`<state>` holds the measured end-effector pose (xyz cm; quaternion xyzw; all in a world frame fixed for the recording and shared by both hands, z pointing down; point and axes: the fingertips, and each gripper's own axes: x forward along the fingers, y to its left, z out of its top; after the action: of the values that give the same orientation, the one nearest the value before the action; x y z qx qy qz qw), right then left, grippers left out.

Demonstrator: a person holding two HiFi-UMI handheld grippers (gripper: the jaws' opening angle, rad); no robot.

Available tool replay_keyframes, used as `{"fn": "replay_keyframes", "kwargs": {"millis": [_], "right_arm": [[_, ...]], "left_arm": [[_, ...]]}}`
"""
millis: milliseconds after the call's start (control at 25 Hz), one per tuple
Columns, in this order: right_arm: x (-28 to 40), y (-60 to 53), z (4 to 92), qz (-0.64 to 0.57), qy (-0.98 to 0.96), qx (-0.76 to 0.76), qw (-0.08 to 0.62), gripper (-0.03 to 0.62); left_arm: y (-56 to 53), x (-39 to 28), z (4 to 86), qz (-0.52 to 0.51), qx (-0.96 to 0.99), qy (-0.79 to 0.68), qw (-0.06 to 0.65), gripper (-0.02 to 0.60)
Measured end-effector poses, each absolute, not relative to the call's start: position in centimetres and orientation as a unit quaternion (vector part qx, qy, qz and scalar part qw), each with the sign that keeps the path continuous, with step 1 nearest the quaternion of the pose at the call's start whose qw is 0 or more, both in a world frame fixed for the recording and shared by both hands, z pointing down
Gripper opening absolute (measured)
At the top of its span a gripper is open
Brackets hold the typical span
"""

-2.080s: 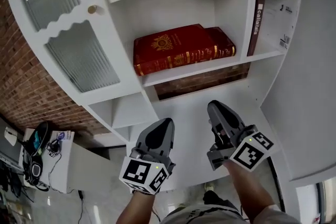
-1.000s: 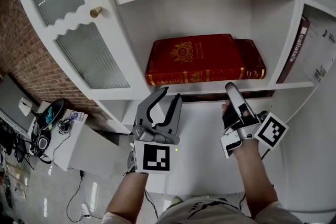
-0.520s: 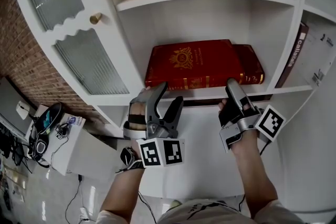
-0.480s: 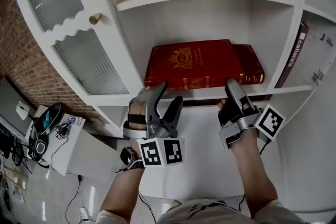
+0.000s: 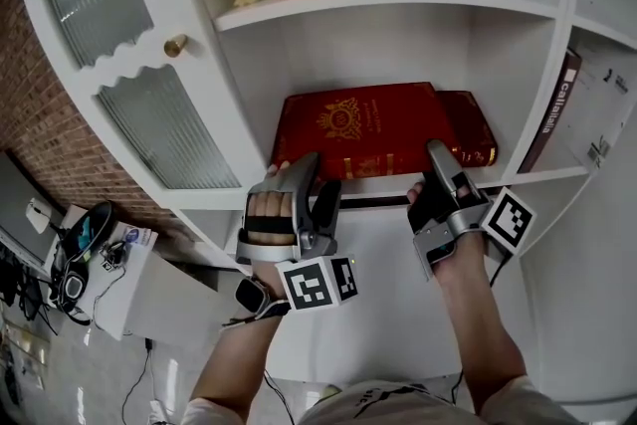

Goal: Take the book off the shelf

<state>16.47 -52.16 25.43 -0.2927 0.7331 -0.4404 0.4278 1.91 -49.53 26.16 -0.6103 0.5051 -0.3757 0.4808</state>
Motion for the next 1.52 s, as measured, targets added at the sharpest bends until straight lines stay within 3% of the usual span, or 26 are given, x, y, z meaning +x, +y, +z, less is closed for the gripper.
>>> {"fn": "replay_keyframes", "kwargs": {"millis": [720,1200,1520], "right_arm": [[16.4,-51.4,25.4,-0.486,0.737,-0.246,0.401,0.273],[16.0,-50.3,25.1,-0.454,0.776,-0.223,0.378,0.298],[16.2,-47.2,24.0,-0.399,0.802,-0.188,0.402,0.288]], "left_arm": [[-50.7,2.0,26.3,-0.424,-0.566,0.499,0.5,0.301],[-49.1,3.5,26.0,-0.4,-0.538,0.502,0.546,0.256],[-47.1,3.5,25.6,-0.371,-0.511,0.529,0.567,0.258]]}}
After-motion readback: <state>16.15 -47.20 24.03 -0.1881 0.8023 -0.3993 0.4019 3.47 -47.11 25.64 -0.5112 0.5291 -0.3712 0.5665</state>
